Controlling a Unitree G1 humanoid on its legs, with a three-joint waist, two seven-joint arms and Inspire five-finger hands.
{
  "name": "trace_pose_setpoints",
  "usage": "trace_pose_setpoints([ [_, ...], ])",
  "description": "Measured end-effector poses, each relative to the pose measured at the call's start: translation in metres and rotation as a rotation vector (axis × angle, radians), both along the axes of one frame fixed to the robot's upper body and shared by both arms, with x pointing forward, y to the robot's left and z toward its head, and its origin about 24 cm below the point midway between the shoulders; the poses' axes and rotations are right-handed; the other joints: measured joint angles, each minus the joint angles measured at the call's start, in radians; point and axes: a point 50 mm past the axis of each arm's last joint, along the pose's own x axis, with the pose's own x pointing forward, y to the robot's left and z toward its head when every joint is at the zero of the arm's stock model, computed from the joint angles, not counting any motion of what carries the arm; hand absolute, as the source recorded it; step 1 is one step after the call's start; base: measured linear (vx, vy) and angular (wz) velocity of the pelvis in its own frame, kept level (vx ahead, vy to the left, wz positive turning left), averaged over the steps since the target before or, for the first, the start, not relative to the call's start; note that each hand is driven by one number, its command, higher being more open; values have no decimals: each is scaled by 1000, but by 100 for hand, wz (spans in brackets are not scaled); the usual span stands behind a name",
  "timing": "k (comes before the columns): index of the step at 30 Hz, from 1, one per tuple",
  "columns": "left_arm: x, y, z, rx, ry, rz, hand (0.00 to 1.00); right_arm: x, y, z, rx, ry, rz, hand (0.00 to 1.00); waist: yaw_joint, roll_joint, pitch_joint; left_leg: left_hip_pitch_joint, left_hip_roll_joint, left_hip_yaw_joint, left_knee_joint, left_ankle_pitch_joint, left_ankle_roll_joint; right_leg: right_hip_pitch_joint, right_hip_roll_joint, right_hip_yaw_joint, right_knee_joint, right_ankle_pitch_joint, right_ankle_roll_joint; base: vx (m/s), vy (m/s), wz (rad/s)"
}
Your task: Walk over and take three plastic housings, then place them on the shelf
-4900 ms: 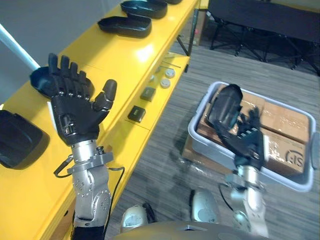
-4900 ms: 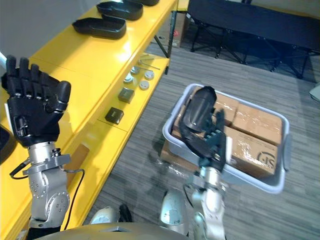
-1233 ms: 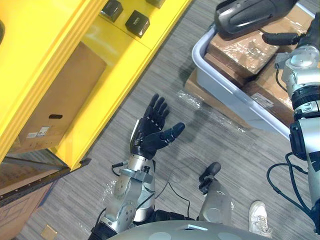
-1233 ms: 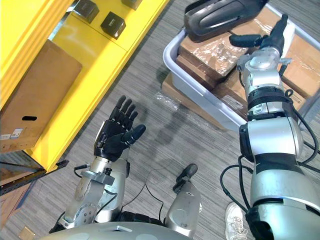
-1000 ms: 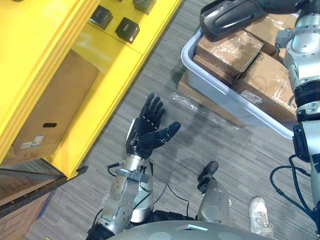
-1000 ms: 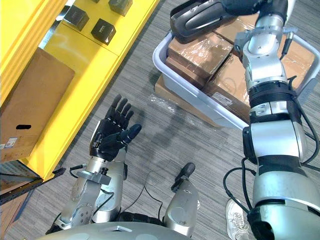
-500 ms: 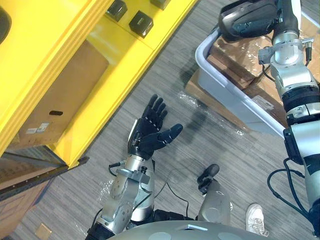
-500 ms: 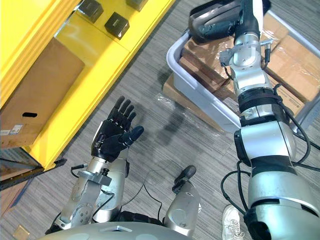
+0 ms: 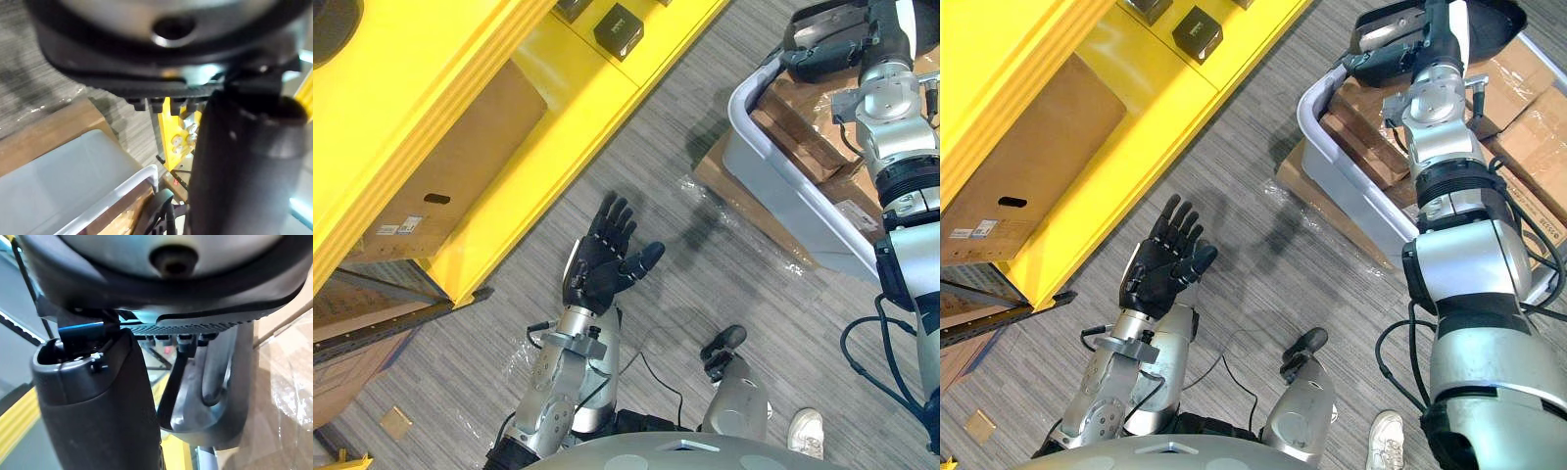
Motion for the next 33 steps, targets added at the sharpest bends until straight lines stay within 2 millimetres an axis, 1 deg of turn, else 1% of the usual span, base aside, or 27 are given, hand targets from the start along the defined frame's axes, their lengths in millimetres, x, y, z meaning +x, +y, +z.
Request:
trace_pose_setpoints([
  [5,0,0,0,-2,0,0,100,-2,-15,-13,40,128,-57,100,14,8,-1,-2,0,-3,0,1,-1,0,0,-3,2,-1,2,-31,-42,2],
  [12,1,2,3,-5,-14,8,100,-11,-36,-18,76,265,-63,100,15,9,-1,5,0,-4,0,2,-2,5,2,0,0,-6,-6,-58,-35,-1],
  [16,2,8,5,5,-26,26,100,-13,-39,-24,77,379,-15,100,15,9,-1,24,11,-2,0,1,-3,21,13,4,-4,-7,-9,-57,-52,-5],
  [18,2,11,7,10,-34,29,100,-15,-41,-25,64,425,12,100,15,9,-1,32,16,2,-1,-1,-5,22,17,10,-4,-8,-10,-76,-62,-9],
  [20,0,15,14,5,-65,32,100,-16,-42,-27,47,486,55,100,9,8,-1,38,22,7,-1,-1,-7,27,30,26,-14,-7,-12,-74,-61,-10],
  [24,-2,18,17,19,-76,20,100,-20,-44,-30,8,607,124,100,5,4,-2,62,31,18,-1,-3,-9,45,40,40,-21,-6,-12,-63,-61,-10],
  [26,-2,22,16,35,-69,14,100,-20,-43,-34,-17,670,160,100,0,-3,-5,71,37,27,-2,-5,-11,46,43,50,-21,-6,-11,-59,-53,-12],
  [29,-1,28,15,63,-67,5,100,-21,-41,-43,-25,765,216,100,-7,-30,-9,75,49,31,-2,-6,-13,44,54,57,-22,-6,-12,-56,-56,-10],
  [31,-2,30,13,86,-52,-10,100,-24,-41,-55,-9,842,248,100,-5,-53,-11,89,52,44,-2,-8,-15,50,56,70,-22,-5,-10,-52,-58,-13],
  [33,-2,31,13,97,-51,-17,100,-26,-42,-61,-16,888,263,100,-5,-61,-11,101,53,54,-2,-10,-14,55,56,80,-22,-5,-11,-51,-38,-11],
])
